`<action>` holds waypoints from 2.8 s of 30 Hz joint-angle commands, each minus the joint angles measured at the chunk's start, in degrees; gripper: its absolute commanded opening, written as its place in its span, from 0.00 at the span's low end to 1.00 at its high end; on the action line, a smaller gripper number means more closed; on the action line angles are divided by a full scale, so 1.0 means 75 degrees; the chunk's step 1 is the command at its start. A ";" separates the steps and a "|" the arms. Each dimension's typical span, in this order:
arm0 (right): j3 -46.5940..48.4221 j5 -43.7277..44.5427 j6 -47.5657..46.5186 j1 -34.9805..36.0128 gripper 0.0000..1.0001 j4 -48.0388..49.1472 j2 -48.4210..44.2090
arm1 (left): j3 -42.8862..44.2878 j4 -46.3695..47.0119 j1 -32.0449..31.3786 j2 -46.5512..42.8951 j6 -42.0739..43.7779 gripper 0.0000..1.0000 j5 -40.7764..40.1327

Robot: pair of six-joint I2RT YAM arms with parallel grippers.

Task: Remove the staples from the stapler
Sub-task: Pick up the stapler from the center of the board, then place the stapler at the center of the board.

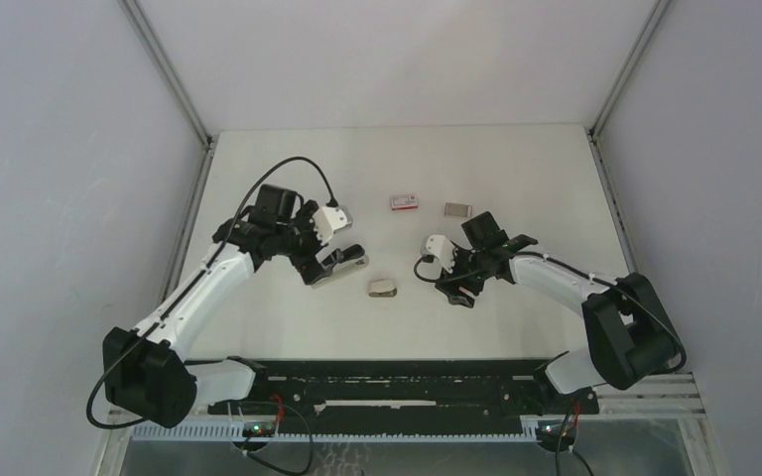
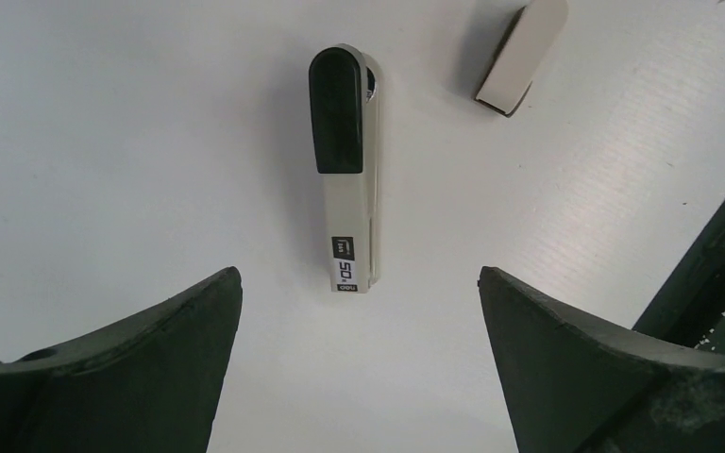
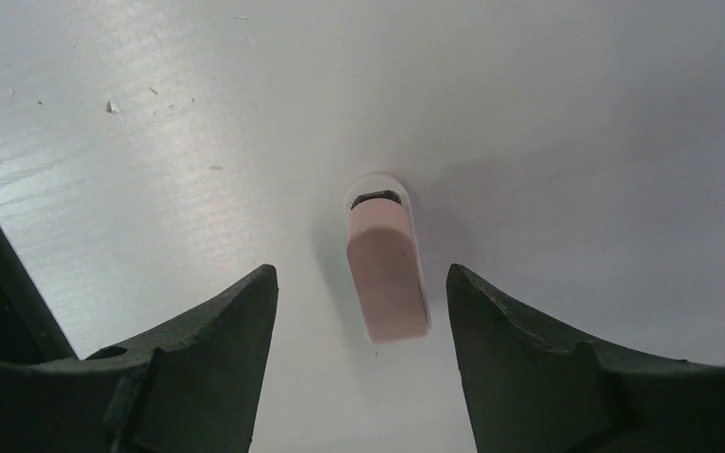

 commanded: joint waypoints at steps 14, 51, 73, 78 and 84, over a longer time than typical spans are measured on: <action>0.0444 0.0112 -0.0328 0.0028 0.24 0.0215 0.0300 | -0.0556 0.0360 0.0157 -0.0783 -0.0083 1.00 0.0850; 0.2701 -0.0806 -0.2855 -0.1936 0.11 -0.0376 0.1944 | 0.1094 0.0190 -0.1692 0.1720 0.0892 1.00 0.1096; 0.2831 -0.0490 -0.3158 -0.2168 0.40 -0.0371 0.2440 | 0.1536 0.0873 -0.2597 0.3158 0.0135 1.00 -0.0391; 0.2831 -0.0530 -0.3063 -0.2221 0.51 -0.0433 0.2114 | 0.1624 0.0975 -0.2721 0.3399 0.0033 1.00 -0.0608; 0.2828 -0.0986 -0.2828 -0.2450 0.70 -0.0794 0.1154 | 0.1758 0.0918 -0.2839 0.3597 0.0119 1.00 -0.0551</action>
